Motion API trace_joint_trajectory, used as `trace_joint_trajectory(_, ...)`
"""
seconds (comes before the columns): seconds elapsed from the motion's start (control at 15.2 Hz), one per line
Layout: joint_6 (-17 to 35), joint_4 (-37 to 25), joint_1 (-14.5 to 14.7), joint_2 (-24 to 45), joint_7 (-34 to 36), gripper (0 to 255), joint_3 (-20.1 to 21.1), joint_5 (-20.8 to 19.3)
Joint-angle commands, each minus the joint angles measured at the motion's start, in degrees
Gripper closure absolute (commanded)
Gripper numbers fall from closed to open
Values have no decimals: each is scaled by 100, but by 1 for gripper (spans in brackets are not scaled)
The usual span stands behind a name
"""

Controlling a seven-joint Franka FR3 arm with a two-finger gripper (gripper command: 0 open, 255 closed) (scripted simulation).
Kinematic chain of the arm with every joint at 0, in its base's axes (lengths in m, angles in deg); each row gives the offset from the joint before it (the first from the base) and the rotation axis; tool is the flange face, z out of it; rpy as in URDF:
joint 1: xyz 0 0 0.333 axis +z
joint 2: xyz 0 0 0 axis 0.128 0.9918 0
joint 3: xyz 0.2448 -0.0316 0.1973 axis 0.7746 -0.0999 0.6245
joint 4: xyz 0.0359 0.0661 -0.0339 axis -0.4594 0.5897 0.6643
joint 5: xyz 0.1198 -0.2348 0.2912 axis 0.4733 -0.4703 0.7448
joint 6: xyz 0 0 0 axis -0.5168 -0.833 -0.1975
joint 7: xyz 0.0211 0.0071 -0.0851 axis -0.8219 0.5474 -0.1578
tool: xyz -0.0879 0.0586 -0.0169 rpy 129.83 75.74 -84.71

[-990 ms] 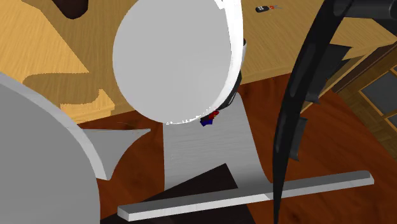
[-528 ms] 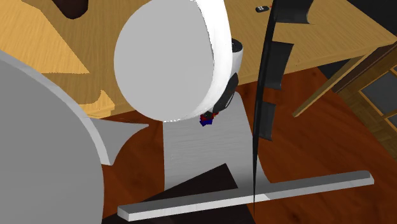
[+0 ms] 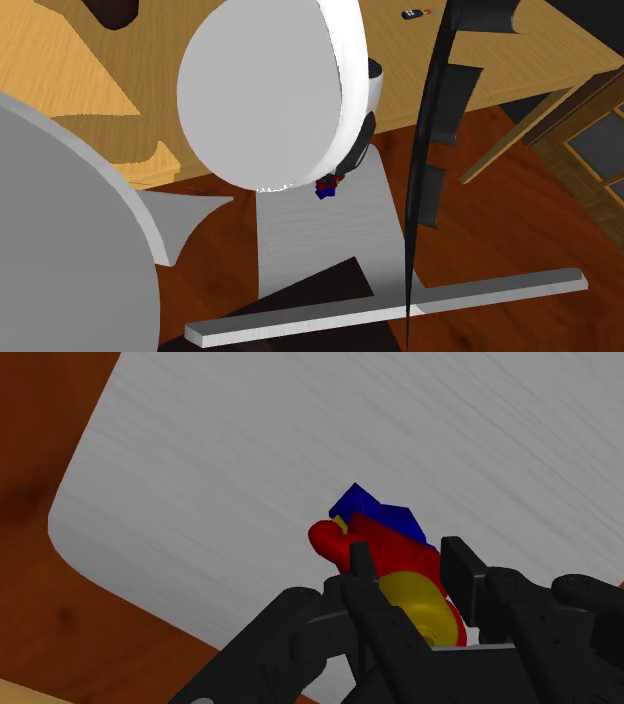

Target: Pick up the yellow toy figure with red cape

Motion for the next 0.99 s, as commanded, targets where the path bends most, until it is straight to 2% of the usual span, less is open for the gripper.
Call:
trace_joint_trajectory(0.0, -100, 7, 63, -126, 97, 255, -84, -136)
trace_joint_trajectory(0.79, -837, -55, 390, -998, 765, 255, -524, -1068)
trace_joint_trajectory(0.92, -847, -57, 392, -1008, 773, 255, -527, -1079)
